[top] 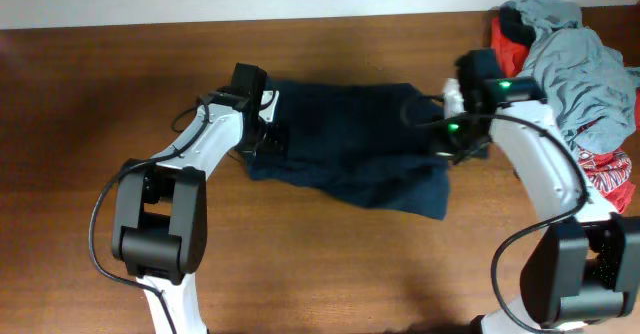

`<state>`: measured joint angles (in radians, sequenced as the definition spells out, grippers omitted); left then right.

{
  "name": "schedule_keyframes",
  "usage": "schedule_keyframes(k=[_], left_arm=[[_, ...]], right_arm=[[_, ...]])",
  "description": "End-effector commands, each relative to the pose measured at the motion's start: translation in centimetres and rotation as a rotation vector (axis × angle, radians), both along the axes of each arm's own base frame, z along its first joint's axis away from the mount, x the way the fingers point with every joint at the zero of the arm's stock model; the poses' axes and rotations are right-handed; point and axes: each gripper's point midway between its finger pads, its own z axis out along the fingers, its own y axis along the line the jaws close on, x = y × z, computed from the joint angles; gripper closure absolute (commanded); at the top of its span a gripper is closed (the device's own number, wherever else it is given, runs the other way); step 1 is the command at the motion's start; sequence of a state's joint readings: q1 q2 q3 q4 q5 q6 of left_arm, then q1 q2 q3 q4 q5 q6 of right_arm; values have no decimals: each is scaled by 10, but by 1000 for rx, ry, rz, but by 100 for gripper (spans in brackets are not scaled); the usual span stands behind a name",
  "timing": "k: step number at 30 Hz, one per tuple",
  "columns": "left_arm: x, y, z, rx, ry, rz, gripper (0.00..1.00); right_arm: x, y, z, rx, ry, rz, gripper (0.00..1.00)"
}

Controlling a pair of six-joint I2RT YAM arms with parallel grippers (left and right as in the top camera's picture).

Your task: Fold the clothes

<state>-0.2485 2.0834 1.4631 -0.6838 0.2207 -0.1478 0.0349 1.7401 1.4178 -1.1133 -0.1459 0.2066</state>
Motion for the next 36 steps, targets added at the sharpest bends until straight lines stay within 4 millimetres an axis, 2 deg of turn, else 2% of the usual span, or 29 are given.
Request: schedule_keyframes(k=[1,4,7,9,10,12,15,19,21,23,24,25,26,27,28,29,31,35,36], left_arm=[[-2,1,5,-3,-6,6,99],[-2,1,5,-3,-7,6,99],[-2,1,5,-3,-6,6,99],[-2,1,5,-4,-5,7,99],[-2,1,5,-5,-3,14,99],[-2,1,5,-6,-3,16,99],[-1,0,5,-7,-5,16,99],[3,5,13,-19,-3,30,99],[7,8,25,-50,-1,42,99],[14,15,44,-79,-9,60,99],[18,18,52,-85,-19,69,99],[23,23,64,-90,-35,81,94],[27,27,72,-93,-49,90,87],[32,30,81,-96,-68,97,75],[37,33,90,-99,-90,102,62],[43,35,98,-101,-118,98,50],[52,37,107,-102,-158,88,40],[64,36,113,-94,-228,39,37],[66,37,113,-90,-238,28,37]], right_arm=[[-4,-48,5,-163,10,-90,96],[-17,-69,3,-210,61,-129,92],[-29,-77,-1,-220,110,-147,78],[-40,-79,-4,-228,150,-149,60],[-46,-79,-6,-228,176,-144,46],[-52,-76,-6,-222,201,-139,34],[-57,-69,-6,-184,221,-127,29],[-48,-46,2,-46,184,-50,25],[-39,-38,10,2,146,-32,25],[-24,-20,23,91,72,33,24],[-16,-10,28,129,32,69,24],[-7,-1,31,155,-13,104,24],[-1,4,32,154,-40,120,25],[8,11,30,151,-75,145,26],[15,19,28,149,-101,167,32],[23,27,24,149,-128,192,47],[34,42,14,151,-154,227,61],[56,71,-13,166,-168,253,86],[61,77,-20,173,-174,258,90]])
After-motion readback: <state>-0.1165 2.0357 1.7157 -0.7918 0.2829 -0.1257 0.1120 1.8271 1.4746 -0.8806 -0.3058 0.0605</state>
